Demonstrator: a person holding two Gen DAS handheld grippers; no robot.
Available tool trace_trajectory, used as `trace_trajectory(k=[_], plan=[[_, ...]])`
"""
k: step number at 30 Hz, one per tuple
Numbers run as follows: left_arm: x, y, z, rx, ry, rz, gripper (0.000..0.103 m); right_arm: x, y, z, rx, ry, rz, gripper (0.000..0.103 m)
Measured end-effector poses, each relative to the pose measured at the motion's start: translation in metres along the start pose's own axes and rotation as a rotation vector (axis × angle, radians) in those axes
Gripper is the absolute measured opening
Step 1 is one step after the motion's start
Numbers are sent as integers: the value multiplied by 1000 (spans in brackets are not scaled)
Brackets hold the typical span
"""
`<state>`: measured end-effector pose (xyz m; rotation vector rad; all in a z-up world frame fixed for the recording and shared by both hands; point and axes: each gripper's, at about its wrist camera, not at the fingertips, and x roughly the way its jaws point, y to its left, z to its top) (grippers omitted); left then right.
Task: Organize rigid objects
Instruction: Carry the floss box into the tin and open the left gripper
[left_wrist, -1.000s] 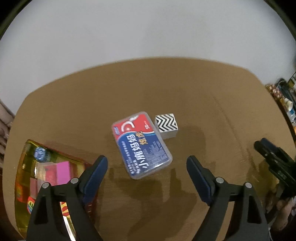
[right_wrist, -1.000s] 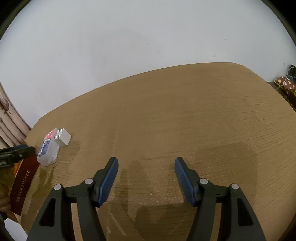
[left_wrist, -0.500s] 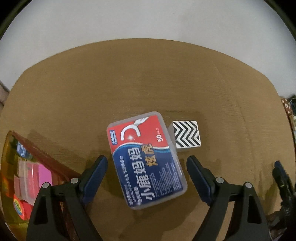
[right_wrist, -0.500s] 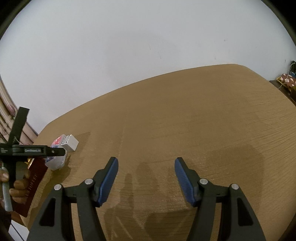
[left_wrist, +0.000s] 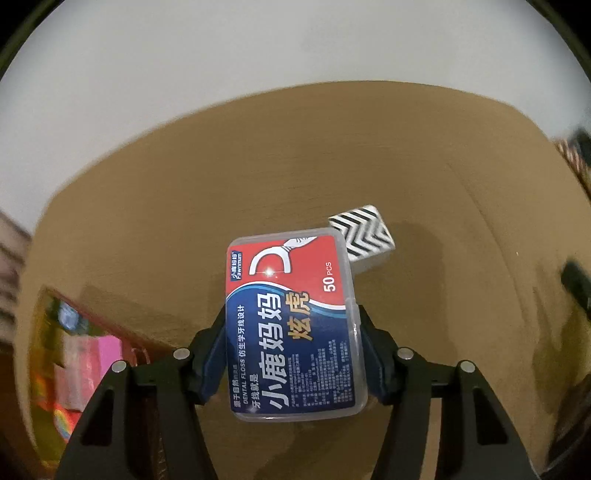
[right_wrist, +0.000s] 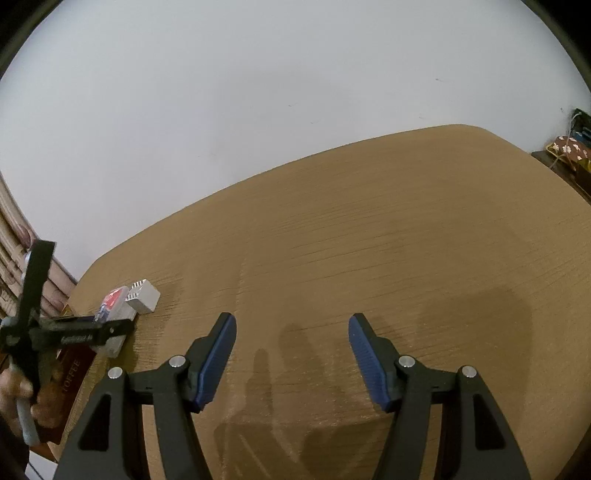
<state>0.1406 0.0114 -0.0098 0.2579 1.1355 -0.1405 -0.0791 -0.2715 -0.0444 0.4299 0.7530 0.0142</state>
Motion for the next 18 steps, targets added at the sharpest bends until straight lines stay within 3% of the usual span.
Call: trace_trajectory(k=[5, 12, 16, 18], plan=[[-13, -16, -7, 58, -17, -29, 58, 4, 2, 2, 0, 13, -12, 65], [-41, -27, -34, 13, -30, -49, 58, 12, 6, 8, -1, 29, -19, 65], [-79, -6, -62, -20, -36, -60, 58, 17, 8, 10, -4, 44, -27, 65], [-104, 27, -87, -75, -26, -55, 58, 20, 9, 10, -6, 48, -31, 65]])
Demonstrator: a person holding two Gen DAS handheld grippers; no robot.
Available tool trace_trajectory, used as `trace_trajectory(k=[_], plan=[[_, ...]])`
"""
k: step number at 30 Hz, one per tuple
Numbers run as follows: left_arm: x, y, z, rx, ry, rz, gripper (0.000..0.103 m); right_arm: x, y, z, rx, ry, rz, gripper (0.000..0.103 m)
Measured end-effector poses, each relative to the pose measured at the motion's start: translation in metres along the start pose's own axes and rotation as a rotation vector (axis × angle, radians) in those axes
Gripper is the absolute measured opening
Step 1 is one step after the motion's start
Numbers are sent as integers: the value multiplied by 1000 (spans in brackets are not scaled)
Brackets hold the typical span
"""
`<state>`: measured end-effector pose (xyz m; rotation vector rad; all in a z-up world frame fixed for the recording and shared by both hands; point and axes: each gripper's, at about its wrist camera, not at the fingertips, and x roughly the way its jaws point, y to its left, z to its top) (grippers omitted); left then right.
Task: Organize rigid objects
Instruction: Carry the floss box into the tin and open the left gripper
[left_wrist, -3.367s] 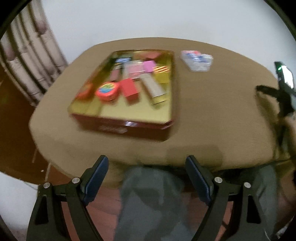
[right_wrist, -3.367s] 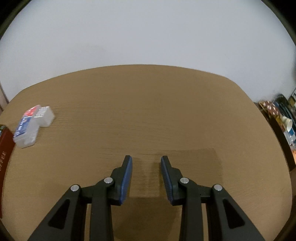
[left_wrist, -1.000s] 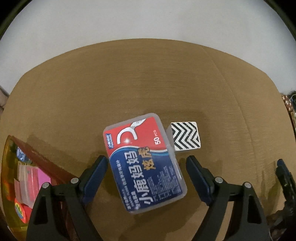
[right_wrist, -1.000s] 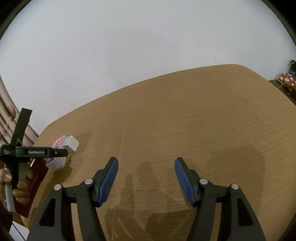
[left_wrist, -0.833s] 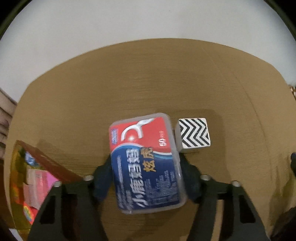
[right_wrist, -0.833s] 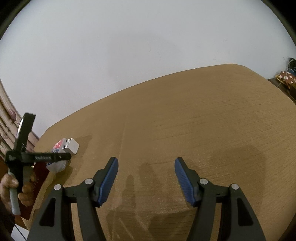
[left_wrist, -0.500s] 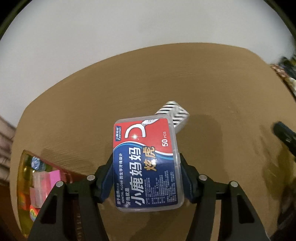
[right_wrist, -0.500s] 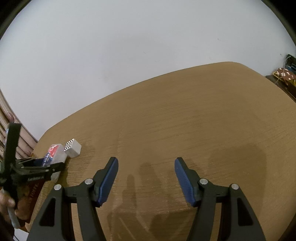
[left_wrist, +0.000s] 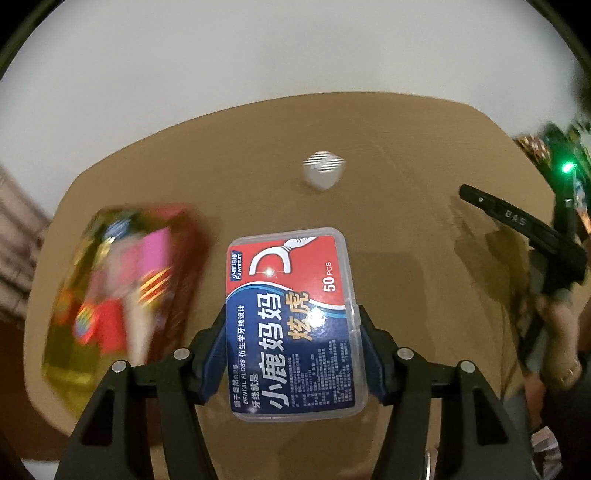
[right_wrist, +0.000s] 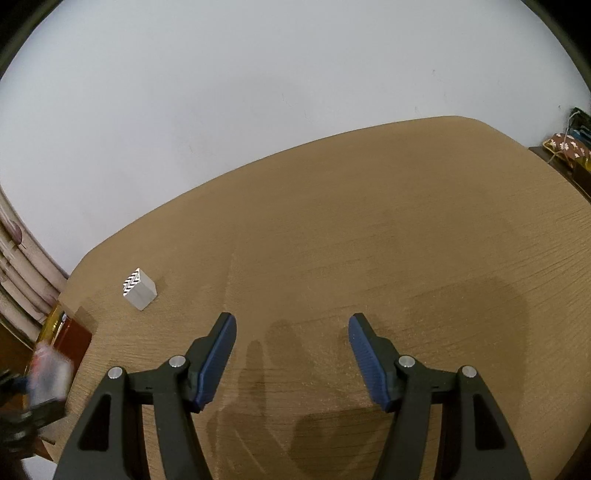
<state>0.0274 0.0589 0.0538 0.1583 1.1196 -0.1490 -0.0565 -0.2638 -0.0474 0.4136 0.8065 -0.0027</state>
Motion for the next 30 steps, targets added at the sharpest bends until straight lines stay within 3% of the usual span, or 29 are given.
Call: trace_trajectory(k=[6, 11, 18, 25, 27, 30], plan=[[-52, 91, -39, -283, 119, 58, 58, 6, 7, -1, -8, 10, -15, 65], [-39, 161, -64, -509, 206, 108, 58, 9, 11, -2, -9, 9, -12, 65], [-10, 191, -70, -717, 264, 123, 58, 9, 8, -3, -2, 2, 7, 65], [10, 211, -94, -1039, 269, 140, 58, 8, 3, -6, 3, -12, 33, 65], [11, 208, -99, -1116, 275, 180, 58, 6, 1, -7, 4, -15, 37, 65], [21, 196, -100, -1140, 349, 256, 59, 3, -3, -9, 9, -23, 45, 65]])
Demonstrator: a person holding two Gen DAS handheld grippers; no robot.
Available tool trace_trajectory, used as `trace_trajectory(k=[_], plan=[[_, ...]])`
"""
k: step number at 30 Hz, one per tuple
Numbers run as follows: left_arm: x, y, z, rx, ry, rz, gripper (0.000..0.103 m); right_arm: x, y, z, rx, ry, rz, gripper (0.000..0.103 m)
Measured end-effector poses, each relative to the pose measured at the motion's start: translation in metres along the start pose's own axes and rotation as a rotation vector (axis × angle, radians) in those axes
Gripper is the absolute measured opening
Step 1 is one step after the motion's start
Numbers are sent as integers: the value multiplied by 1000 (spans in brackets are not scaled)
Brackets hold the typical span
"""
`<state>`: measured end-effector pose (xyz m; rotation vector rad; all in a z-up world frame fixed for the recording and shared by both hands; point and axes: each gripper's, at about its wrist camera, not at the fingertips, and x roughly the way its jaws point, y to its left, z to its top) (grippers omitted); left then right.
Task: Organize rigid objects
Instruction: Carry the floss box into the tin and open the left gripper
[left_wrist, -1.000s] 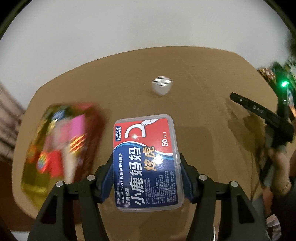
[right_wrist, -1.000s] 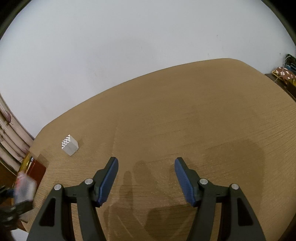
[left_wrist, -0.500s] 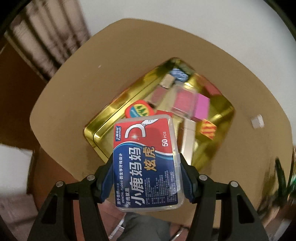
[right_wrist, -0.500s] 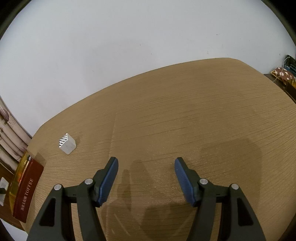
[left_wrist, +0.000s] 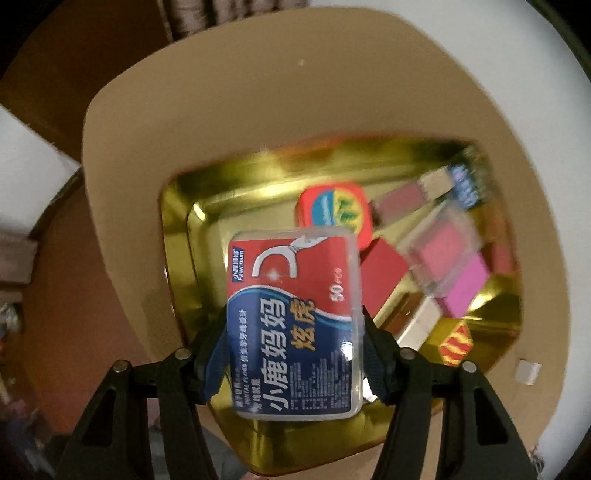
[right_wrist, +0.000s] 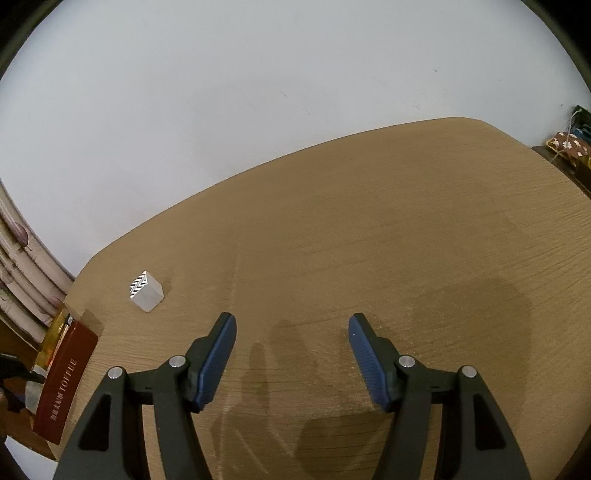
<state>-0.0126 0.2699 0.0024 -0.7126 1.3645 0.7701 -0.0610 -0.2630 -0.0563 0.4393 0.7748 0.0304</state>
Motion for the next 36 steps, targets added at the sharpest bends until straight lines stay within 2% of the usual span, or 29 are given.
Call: trace_trajectory(k=[3, 8, 9, 11, 13, 15, 17, 18, 27, 30, 32, 36], plan=[[-1, -6, -7, -29, -30, 50, 63, -2, -1, -1, 1, -5, 5, 65], [1, -3, 9, -78, -67, 31, 65, -6, -4, -2, 6, -11, 11, 65], [2, -1, 14, -85, -66, 28, 63, -6, -3, -1, 6, -11, 12, 65], [5, -1, 26, -70, -61, 78, 63, -7, -4, -1, 7, -10, 12, 65], [5, -1, 24, -51, -39, 77, 62, -8, -5, 0, 7, -10, 14, 65], [3, -8, 14, -10, -7, 41, 61, -8, -5, 0, 9, -11, 12, 65], [4, -15, 7, 57, 5, 38, 61, -7, -4, 1, 7, -8, 9, 65], [4, -18, 4, 97, -11, 44, 62, -6, -2, 1, 5, -6, 9, 65], [-26, -7, 7, 194, -92, -15, 64, -1, 1, 2, 1, 15, -3, 65], [-48, -8, 13, 276, -159, -42, 65, 0, 2, 2, 1, 22, -13, 65], [-65, -7, 4, 351, -221, -48, 65, 4, 6, 3, -3, 28, -20, 65], [-85, -6, -37, 478, -311, -143, 65, 10, 12, 4, -16, 45, -42, 65]])
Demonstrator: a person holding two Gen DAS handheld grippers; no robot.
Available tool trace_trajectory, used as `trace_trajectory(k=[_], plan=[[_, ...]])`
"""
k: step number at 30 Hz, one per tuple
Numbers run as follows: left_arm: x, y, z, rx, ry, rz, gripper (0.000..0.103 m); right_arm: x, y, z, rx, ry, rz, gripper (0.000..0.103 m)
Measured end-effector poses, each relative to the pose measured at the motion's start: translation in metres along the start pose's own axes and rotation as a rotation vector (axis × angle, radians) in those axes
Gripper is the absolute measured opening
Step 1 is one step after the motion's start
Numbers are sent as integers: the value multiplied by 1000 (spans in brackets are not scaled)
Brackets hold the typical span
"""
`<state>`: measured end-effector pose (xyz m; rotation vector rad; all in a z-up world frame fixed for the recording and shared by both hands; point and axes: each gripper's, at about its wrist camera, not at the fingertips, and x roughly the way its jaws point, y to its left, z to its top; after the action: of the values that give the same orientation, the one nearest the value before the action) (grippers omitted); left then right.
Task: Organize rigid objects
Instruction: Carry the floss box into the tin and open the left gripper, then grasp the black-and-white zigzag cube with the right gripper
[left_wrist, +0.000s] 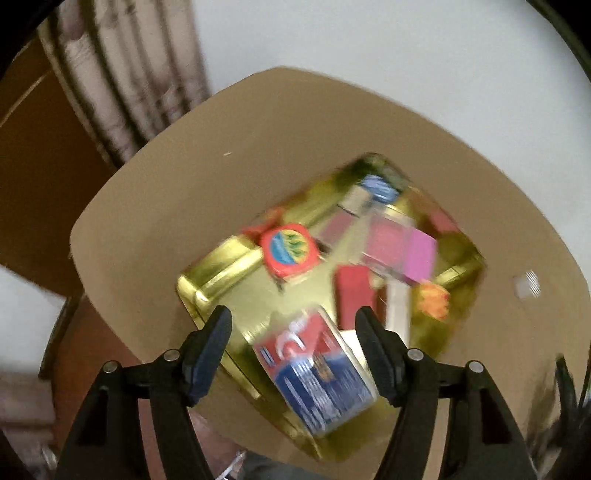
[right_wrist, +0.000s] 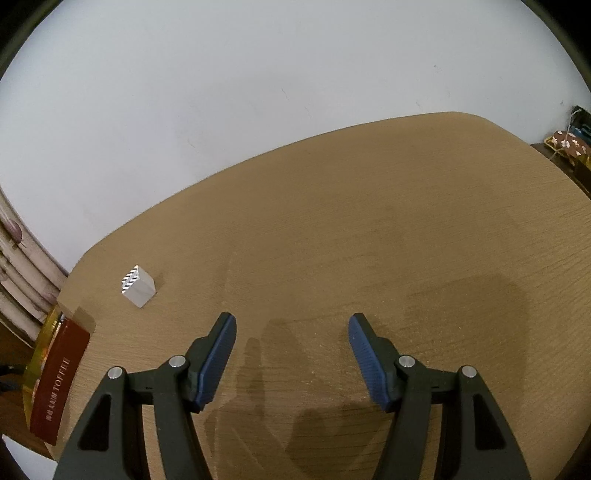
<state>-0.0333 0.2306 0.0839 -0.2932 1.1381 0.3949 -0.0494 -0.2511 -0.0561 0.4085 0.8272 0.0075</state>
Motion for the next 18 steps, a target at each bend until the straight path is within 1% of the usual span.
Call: trace_trajectory(k=[2, 5, 7, 8, 10, 12, 14, 15, 17, 18], plan=[[-17, 0, -20, 30, -56, -35, 66, 3, 4, 1, -15, 8, -18, 65], [-34, -1, -49, 66, -118, -70, 67, 6, 10, 0, -42, 19, -38, 66], [-43, 3, -70, 94, -163, -74, 68, 8, 15, 1, -64, 31, -50, 66], [-41, 5, -82, 105, -179, -71, 70, 9, 18, 1, -76, 37, -57, 66], [-44, 7, -101, 126, -210, -77, 72, 11, 29, 2, -118, 65, -71, 66], [-48, 8, -114, 155, -232, -71, 74, 12, 42, 2, -137, 97, -19, 66], [-48, 7, -122, 190, -249, -50, 75, 12, 65, 5, -183, 118, 30, 66], [-48, 6, -126, 220, -260, -52, 75, 12, 78, 6, -214, 123, 52, 66], [-48, 6, -128, 242, -277, -37, 75, 15, 106, 11, -282, 122, 96, 66], [-50, 7, -130, 257, -298, -27, 75, 17, 119, 15, -322, 118, 106, 66]])
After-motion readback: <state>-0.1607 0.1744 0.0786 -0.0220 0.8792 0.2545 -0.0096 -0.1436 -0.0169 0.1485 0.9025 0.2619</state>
